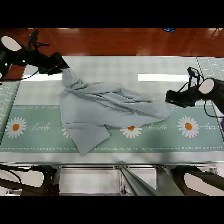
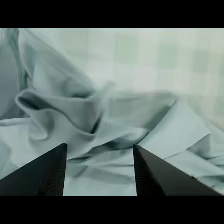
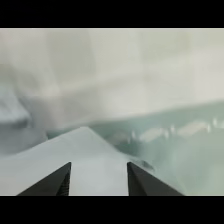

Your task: Fold the shirts.

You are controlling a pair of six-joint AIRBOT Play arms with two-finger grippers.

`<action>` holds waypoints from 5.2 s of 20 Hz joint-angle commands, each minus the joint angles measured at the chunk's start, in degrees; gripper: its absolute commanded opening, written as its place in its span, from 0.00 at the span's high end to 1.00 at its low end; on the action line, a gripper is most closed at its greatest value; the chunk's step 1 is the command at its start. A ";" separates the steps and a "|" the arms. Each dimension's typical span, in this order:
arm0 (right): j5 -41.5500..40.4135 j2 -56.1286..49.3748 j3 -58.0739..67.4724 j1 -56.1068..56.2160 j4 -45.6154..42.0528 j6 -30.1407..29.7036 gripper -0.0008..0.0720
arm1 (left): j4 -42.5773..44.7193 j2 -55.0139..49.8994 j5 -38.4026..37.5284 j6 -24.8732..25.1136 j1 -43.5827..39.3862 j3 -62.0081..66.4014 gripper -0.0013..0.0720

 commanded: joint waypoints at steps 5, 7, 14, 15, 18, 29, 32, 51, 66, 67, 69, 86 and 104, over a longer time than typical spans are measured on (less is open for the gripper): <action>11.69 1.64 17.92 -18.62 2.08 -6.95 0.43 | 5.14 3.37 -21.62 2.99 15.50 1.68 0.29; 12.81 6.38 13.00 -22.88 0.35 -7.08 0.43 | 4.07 10.03 -20.02 4.94 18.14 -10.47 0.29; 7.65 22.27 -23.19 -25.62 20.35 -17.97 0.43 | 0.28 28.30 -7.91 11.78 26.58 -53.35 0.29; 7.69 22.93 -24.74 -25.62 20.00 -18.16 0.43 | -0.79 28.57 -7.87 12.48 27.28 -55.84 0.29; 8.81 23.19 -25.66 -25.62 20.46 -19.37 0.43 | -6.88 28.48 -4.39 14.05 26.97 -59.28 0.29; 9.86 23.19 -25.66 -25.62 21.29 -19.67 0.43 | -16.15 19.78 7.50 13.53 12.52 -59.87 0.29; 8.15 23.17 -25.66 -25.62 20.87 -19.61 0.43 | -16.17 19.37 9.07 13.03 11.19 -59.58 0.88; -0.28 -5.62 -15.21 -16.52 35.45 -25.22 0.44 | -16.33 19.37 6.60 15.45 11.19 -55.56 0.96; 16.41 12.33 42.80 -10.56 22.51 -20.72 0.96 | -30.47 30.73 0.81 14.58 12.70 0.66 0.96; 16.33 14.69 46.60 -10.56 19.54 -19.26 0.96 | -30.45 31.21 -0.48 13.64 13.99 6.21 0.96; 16.28 19.63 51.91 -10.56 14.86 -17.29 0.96 | -30.45 32.63 -2.95 13.14 17.05 14.84 0.96; 32.02 42.47 49.24 -10.54 -3.39 -9.51 0.96 | 30.51 58.86 -19.12 -0.20 -9.42 19.56 0.96; 1.66 -7.52 19.76 -10.49 28.09 -22.71 0.96 | 22.14 6.12 14.93 -14.86 -5.42 -7.93 0.96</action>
